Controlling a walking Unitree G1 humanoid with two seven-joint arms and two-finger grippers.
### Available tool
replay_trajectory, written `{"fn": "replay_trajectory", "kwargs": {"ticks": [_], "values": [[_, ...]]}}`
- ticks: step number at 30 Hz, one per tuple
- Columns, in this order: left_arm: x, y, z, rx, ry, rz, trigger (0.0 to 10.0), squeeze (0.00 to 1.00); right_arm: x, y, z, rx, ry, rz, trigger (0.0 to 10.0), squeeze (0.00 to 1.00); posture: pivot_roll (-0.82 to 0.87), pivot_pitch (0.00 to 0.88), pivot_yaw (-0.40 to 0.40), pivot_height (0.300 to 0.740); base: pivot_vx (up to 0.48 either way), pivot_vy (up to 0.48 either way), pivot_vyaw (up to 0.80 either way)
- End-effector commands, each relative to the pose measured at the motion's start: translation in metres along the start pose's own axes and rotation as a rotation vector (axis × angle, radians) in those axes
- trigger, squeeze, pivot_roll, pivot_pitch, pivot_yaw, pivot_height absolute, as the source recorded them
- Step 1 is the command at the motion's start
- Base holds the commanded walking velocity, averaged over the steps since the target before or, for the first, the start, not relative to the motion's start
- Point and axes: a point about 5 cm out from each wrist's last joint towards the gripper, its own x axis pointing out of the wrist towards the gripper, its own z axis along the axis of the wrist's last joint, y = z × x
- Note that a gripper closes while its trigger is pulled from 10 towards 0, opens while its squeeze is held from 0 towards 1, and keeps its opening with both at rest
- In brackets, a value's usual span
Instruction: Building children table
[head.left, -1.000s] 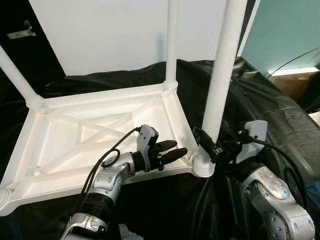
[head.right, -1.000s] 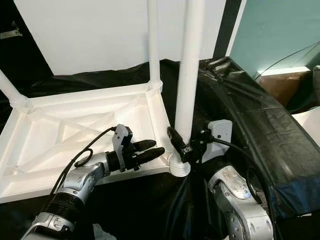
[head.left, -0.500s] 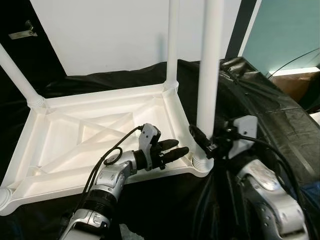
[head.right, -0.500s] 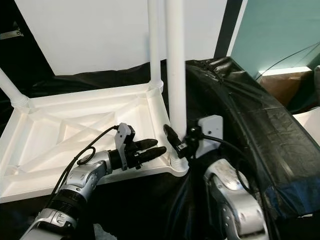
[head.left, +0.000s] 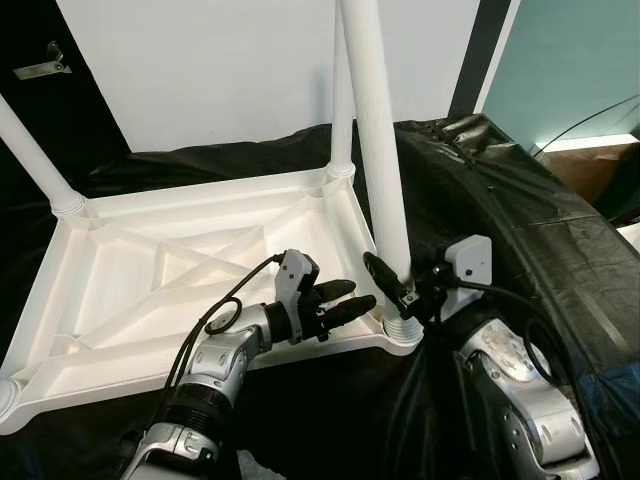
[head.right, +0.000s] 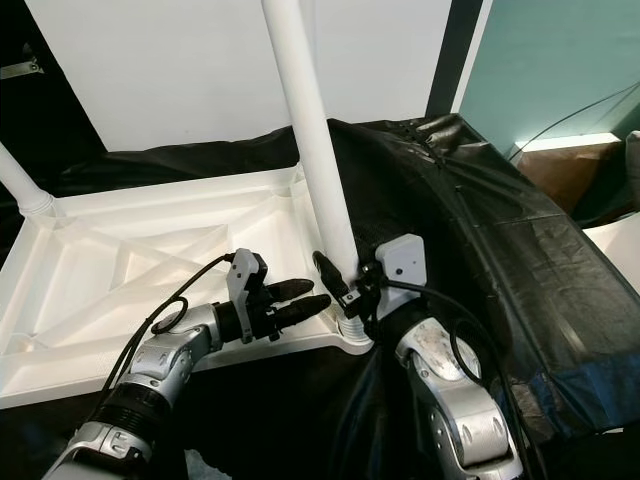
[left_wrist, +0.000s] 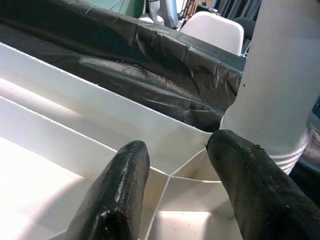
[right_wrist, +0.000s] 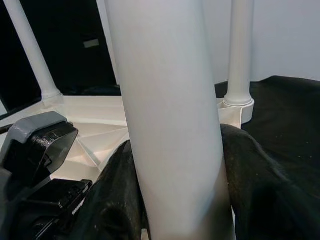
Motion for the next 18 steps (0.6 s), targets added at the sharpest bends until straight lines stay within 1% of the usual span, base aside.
{"fn": "replay_trajectory", "kwargs": {"ticks": [1,3,4,5,7,8,11,13,18], "values": [[-0.008,0.003,-0.007,-0.018,0.019,0.036,10.0,0.0,-0.007,0.003,-0.026,0.052,0.128,0.009,10.0,0.0,-0.12,0.045,0.027,0.74,0.0,0.0,0.0],[-0.009,0.004,-0.006,-0.021,0.007,0.039,10.0,0.0,-0.009,0.0,-0.025,0.057,0.12,-0.012,10.0,0.0,-0.12,0.046,0.027,0.74,0.0,0.0,0.0],[-0.009,0.004,-0.002,-0.028,-0.017,0.038,10.0,0.0,-0.014,-0.002,-0.024,0.066,0.111,-0.038,10.0,0.0,-0.12,0.046,0.027,0.74,0.0,0.0,0.0],[-0.009,0.004,-0.002,-0.028,-0.017,0.038,10.0,0.0,-0.014,-0.002,-0.024,0.066,0.111,-0.038,10.0,0.0,-0.12,0.046,0.027,0.74,0.0,0.0,0.0],[-0.008,0.006,0.002,-0.031,-0.044,0.036,10.0,0.0,-0.025,-0.003,-0.024,0.067,0.103,-0.072,10.0,0.0,-0.15,0.041,0.042,0.74,0.0,0.0,0.0],[-0.008,0.006,0.002,-0.031,-0.044,0.036,10.0,0.0,-0.025,-0.003,-0.024,0.067,0.103,-0.072,10.0,0.0,-0.15,0.041,0.042,0.74,0.0,0.0,0.0],[-0.006,0.008,0.003,-0.023,-0.042,0.033,10.0,0.0,-0.033,-0.001,-0.025,0.042,0.09,-0.079,10.0,0.0,-0.15,0.041,0.042,0.74,0.0,0.0,0.0],[-0.002,0.008,0.005,-0.018,-0.047,0.027,10.0,0.0,-0.037,0.001,-0.023,0.044,0.077,-0.081,10.0,0.0,-0.18,0.035,0.046,0.74,0.0,0.0,0.0],[0.002,0.008,0.006,-0.018,-0.053,0.027,10.0,0.0,-0.04,0.001,-0.024,0.045,0.075,-0.079,10.0,0.0,-0.18,0.032,0.047,0.74,0.0,0.0,0.0]]}}
